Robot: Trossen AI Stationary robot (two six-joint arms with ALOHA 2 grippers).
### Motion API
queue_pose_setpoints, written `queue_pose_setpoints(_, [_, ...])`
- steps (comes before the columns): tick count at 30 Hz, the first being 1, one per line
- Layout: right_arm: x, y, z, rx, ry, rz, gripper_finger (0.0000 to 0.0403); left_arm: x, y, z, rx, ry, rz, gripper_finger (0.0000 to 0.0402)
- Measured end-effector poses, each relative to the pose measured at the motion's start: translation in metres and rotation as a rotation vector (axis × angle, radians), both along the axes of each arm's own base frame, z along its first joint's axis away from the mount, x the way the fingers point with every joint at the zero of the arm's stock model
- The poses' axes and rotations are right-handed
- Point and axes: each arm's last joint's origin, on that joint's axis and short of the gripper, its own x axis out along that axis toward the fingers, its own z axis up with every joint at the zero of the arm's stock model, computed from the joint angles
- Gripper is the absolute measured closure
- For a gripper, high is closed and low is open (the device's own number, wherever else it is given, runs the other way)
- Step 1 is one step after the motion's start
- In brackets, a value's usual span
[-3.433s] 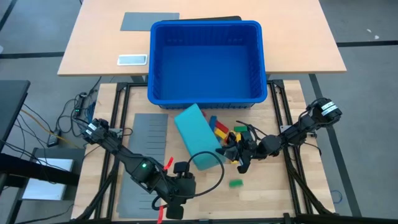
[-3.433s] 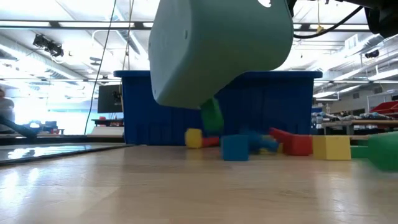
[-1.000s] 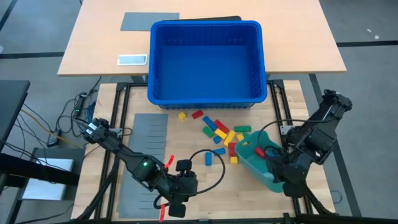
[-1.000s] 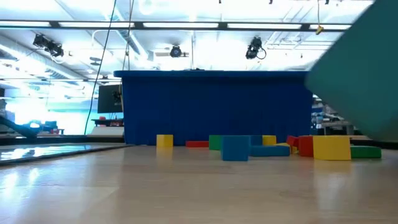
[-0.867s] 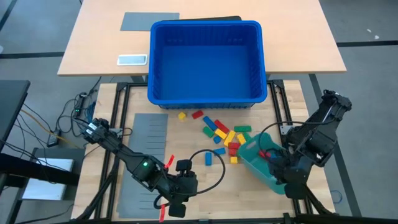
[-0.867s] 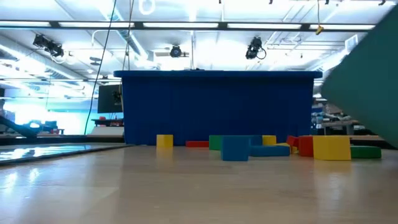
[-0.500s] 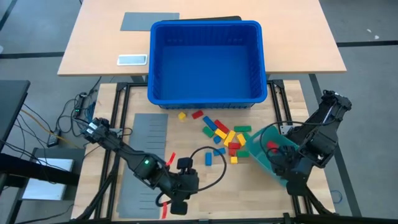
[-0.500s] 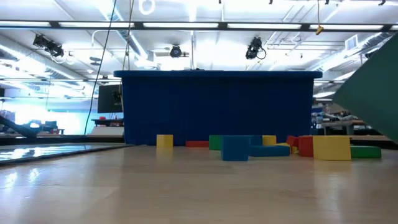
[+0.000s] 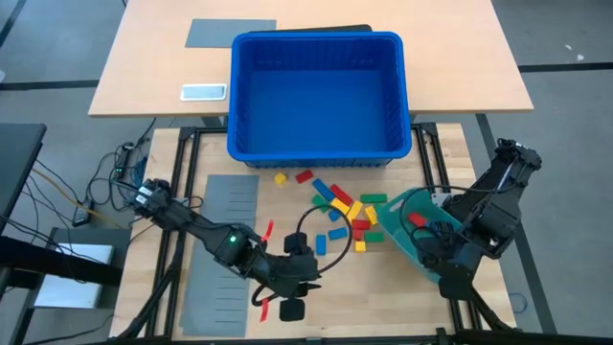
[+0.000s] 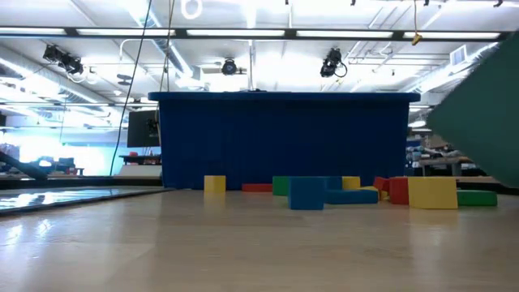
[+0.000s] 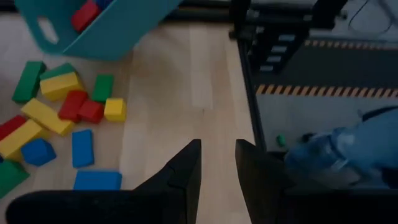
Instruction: Sort Items/Unsort Items
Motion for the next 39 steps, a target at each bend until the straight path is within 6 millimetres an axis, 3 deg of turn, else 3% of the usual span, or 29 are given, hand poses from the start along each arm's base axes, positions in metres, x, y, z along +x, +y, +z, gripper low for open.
queue_pose_setpoints(14, [0.000,0.000,0.000,0.008,0.009,-0.015,0.0399,0.001,-0.001,0.001,0.003,-0.010,-0.059,0.0296])
queue_pose_setpoints(32, [0.008,-0.004,0.001,0.070,0.055,-0.094,0.0399,0.001,0.000,0.001,0.130,-0.027,-0.167,0.0296])
queue_pose_setpoints(39, [0.010,-0.006,0.001,0.037,0.014,-0.110,0.0399,0.009,0.009,0.005,0.155,-0.079,-0.133,0.0296])
